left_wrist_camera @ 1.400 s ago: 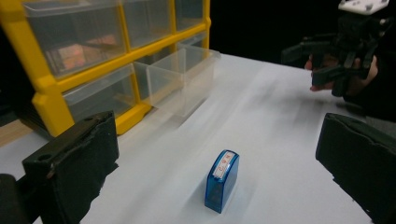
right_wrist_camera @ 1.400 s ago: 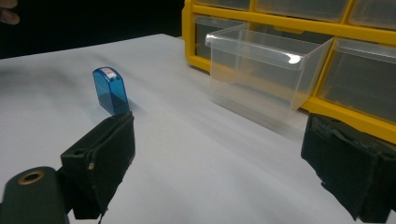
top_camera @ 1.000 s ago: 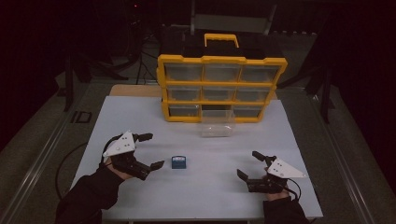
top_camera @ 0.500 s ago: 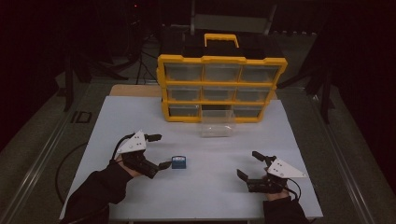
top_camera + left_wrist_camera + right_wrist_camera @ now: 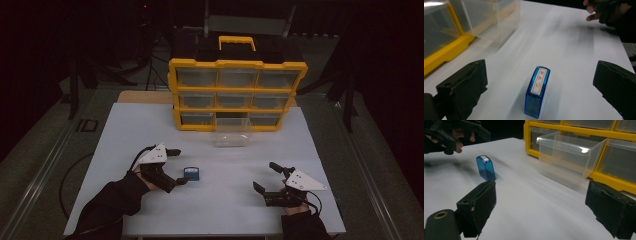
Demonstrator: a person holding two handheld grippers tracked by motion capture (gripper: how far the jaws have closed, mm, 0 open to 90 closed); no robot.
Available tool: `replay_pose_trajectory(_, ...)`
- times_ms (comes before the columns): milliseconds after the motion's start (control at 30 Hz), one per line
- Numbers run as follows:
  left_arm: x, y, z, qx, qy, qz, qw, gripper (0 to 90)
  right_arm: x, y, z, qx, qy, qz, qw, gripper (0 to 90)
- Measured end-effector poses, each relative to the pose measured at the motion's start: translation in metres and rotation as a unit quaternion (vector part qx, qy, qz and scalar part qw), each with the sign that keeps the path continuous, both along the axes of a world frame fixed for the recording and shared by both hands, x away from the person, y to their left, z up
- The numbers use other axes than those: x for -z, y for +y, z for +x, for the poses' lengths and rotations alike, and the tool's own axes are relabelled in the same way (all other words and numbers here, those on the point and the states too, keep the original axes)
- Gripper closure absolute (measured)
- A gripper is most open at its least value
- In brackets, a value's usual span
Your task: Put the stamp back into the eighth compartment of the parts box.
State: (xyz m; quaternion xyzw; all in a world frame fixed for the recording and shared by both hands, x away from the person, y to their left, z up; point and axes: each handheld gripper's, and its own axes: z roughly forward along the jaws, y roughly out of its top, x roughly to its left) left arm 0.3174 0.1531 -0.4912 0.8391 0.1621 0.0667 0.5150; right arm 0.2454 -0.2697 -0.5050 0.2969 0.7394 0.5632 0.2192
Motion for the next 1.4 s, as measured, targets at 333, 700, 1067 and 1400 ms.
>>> replay_pose_trajectory(333,0.017,-0.007,0.006,0.014,0.027,0.029,0.9991,6.2,0.001,0.0,0.001,-0.002,0.003,-0.001,1.0,10.0)
replay_pose_trajectory(700,0.027,-0.01,0.012,0.036,0.05,0.049,0.9969,21.7,0.001,0.0,0.001,-0.003,0.003,-0.001,1.0,10.0)
replay_pose_trajectory(1067,0.034,-0.016,0.018,0.06,0.061,0.083,0.9929,40.2,0.001,0.0,0.001,-0.004,0.004,-0.001,1.0,10.0)
replay_pose_trajectory(1400,0.038,-0.019,0.021,0.064,0.07,0.101,0.9904,52.5,0.002,0.0,0.001,-0.005,0.004,-0.001,1.0,10.0)
